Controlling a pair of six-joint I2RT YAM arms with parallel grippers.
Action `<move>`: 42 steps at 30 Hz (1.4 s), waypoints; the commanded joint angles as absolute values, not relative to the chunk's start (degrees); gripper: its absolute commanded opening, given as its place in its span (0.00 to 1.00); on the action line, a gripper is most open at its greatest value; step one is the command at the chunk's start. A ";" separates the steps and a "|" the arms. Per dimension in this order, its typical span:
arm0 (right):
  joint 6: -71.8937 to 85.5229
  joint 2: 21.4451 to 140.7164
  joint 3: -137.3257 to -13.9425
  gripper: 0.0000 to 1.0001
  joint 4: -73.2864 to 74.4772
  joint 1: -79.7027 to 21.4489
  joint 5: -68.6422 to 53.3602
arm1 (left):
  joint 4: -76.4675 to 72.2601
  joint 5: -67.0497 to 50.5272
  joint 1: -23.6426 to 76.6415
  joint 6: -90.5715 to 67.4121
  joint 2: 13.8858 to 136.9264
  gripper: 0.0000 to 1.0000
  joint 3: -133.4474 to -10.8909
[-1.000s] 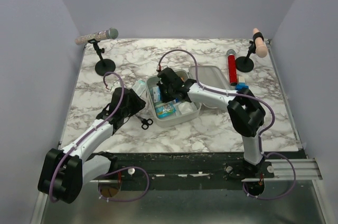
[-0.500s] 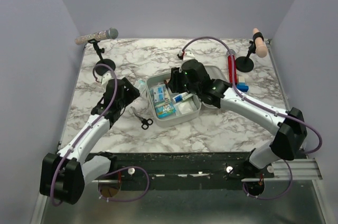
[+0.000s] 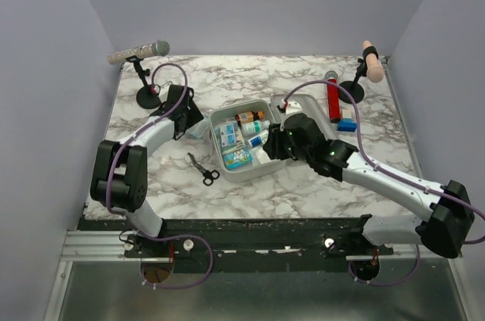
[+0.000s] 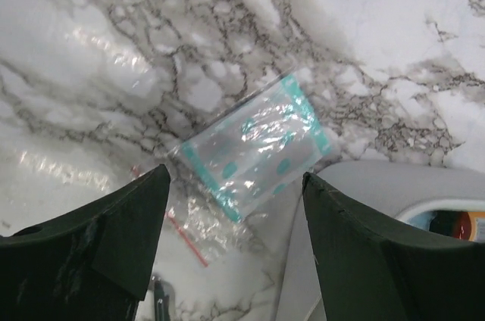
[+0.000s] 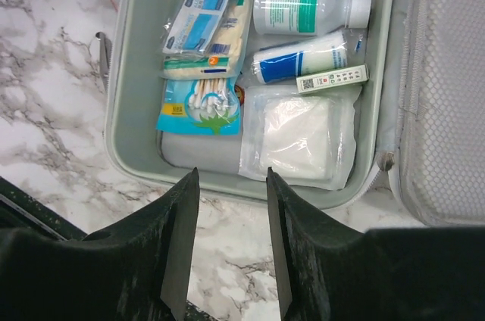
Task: Organize the medicine kit
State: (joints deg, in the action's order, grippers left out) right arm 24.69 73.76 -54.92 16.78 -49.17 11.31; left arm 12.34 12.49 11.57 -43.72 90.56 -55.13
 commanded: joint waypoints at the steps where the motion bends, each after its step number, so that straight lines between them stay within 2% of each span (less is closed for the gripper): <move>1: 25.58 68.74 -52.04 0.49 16.08 -49.48 12.04 | 14.93 14.68 11.25 -37.71 97.81 0.84 -63.00; 8: 25.14 64.34 -50.01 0.49 17.75 -49.39 13.01 | 18.10 17.31 11.34 -38.58 97.31 0.90 -61.27; 15: 25.22 62.23 -48.17 0.49 17.93 -49.39 13.27 | 18.36 12.83 12.91 -47.44 76.41 0.99 -44.68; 22: 25.84 62.84 -47.72 0.49 17.75 -49.48 12.92 | 23.11 23.89 24.07 -61.95 62.15 0.99 -33.23; 28: 26.37 62.32 -47.37 0.49 18.54 -49.39 12.48 | 31.01 24.70 25.31 -68.81 70.12 0.99 -36.29; 34: 27.07 60.39 -46.32 0.49 19.42 -49.39 12.48 | 32.26 22.15 25.31 -68.82 79.62 0.98 -41.56; 38: 27.07 58.89 -45.18 0.49 19.95 -49.39 13.27 | 33.92 22.50 25.31 -68.03 83.58 0.88 -44.47; 42: 26.89 57.66 -44.30 0.49 20.30 -49.40 13.45 | 34.01 23.20 25.31 -66.36 85.60 0.73 -45.61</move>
State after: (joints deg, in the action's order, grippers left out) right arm 26.52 59.29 -45.54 18.79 -49.17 11.66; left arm 32.32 22.15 25.21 -67.00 83.55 -44.12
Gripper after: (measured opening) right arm 0.492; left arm 0.818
